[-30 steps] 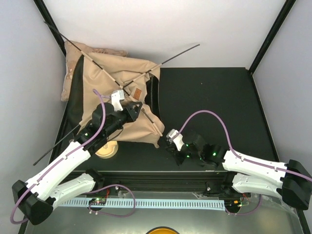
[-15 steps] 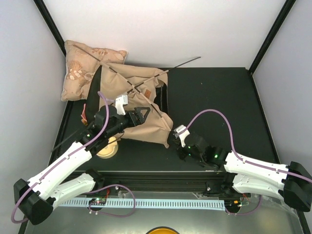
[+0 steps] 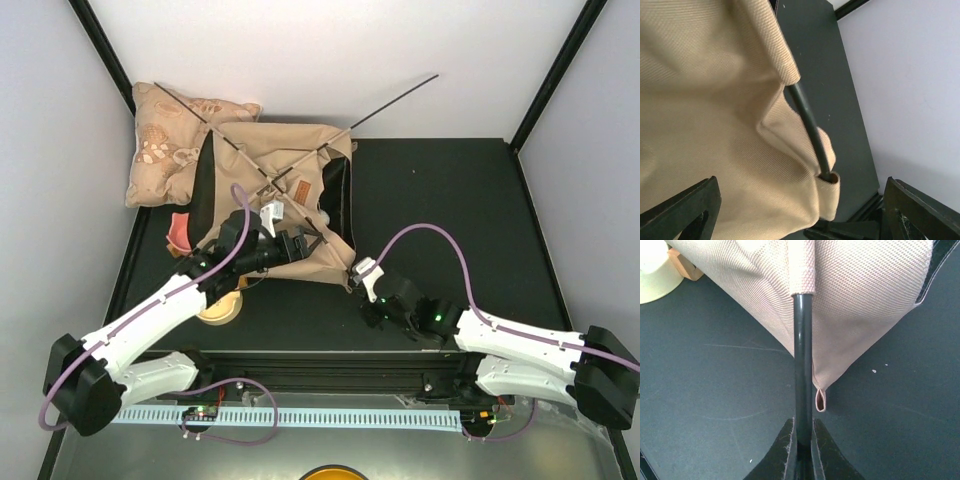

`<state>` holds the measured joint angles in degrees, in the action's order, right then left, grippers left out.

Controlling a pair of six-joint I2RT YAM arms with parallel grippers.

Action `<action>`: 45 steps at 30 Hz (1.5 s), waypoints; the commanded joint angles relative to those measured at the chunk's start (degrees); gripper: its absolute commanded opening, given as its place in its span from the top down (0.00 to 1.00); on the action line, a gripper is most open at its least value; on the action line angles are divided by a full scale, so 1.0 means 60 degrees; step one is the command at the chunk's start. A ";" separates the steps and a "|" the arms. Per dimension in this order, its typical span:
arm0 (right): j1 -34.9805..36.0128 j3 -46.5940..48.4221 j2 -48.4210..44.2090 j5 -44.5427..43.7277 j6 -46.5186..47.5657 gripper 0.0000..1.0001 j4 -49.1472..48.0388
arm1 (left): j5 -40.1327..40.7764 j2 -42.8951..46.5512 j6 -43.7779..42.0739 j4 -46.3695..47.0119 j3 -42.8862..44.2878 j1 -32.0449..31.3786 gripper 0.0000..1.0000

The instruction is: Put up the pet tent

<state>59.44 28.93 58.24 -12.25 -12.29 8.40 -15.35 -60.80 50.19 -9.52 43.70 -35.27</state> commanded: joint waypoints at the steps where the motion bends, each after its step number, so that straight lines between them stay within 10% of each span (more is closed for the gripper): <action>1: 0.0040 0.0503 0.0041 0.0059 0.0195 0.99 -0.0782 | -0.0420 -0.0323 0.0388 0.0362 0.0744 0.0035 0.09; 19: 0.0031 0.0630 0.0372 0.0913 0.0493 0.99 -0.0698 | -0.0160 -0.0728 0.1559 0.1093 0.0667 -0.0478 0.18; 30: 0.0039 0.0530 0.0387 0.0808 0.0351 0.99 -0.0740 | 0.0716 -0.0185 0.0901 -0.0307 0.0788 -0.0224 0.01; 37: 0.0034 0.0410 0.0356 0.0720 0.0211 0.99 -0.0880 | 0.0121 0.1193 0.1631 0.2113 -0.1297 0.0592 0.01; 45: 0.0039 0.0386 0.0267 0.0906 0.0259 0.99 -0.0901 | 0.0521 0.1058 0.0590 -0.0379 -0.0164 0.0633 0.01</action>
<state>59.44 30.20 61.14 -6.90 -10.94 8.97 -13.28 -53.76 56.58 -6.31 37.36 -31.83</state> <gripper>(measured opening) 0.064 0.989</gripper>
